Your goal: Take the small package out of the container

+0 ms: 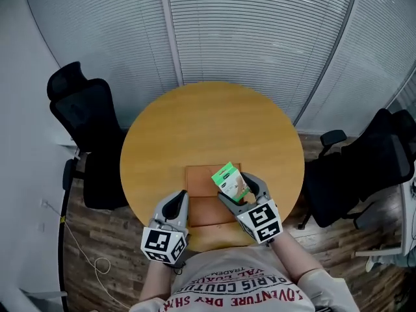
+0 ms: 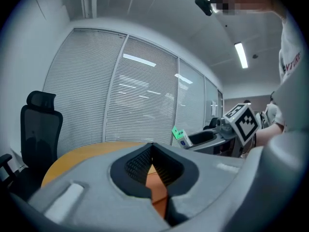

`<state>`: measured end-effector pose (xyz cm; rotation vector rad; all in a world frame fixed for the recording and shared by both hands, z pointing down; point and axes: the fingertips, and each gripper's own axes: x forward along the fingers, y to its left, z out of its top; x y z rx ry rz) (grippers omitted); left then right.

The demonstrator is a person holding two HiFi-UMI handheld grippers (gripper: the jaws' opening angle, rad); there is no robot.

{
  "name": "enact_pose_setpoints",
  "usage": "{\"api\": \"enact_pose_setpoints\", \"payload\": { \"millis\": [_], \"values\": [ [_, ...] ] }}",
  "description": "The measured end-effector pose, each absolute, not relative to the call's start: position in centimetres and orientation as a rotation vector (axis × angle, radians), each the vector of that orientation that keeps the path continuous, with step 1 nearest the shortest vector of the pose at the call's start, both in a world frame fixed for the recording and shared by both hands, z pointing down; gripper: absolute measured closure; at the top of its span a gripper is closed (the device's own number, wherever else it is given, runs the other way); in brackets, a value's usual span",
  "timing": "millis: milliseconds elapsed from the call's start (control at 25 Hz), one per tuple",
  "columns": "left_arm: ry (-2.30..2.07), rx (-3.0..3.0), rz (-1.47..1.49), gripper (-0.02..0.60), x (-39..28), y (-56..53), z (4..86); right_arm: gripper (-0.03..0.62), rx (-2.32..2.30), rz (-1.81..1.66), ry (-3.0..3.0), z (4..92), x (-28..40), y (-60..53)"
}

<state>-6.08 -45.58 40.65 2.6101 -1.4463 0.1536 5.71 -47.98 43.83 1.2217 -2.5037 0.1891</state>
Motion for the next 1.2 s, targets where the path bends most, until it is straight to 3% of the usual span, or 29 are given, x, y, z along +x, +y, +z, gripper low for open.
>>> {"api": "enact_pose_setpoints", "payload": {
  "millis": [360,1200],
  "values": [
    [-1.443,2.680,0.152,0.571,-4.4,-46.5,38.5,0.238,1.530,0.083,-2.542,40.0,9.4,-48.6],
    [-1.479,2.697,0.137,0.571,-4.5,-46.7,37.9,0.238,1.569,-0.016,-2.568,38.8,9.0,-48.6]
  ]
}}
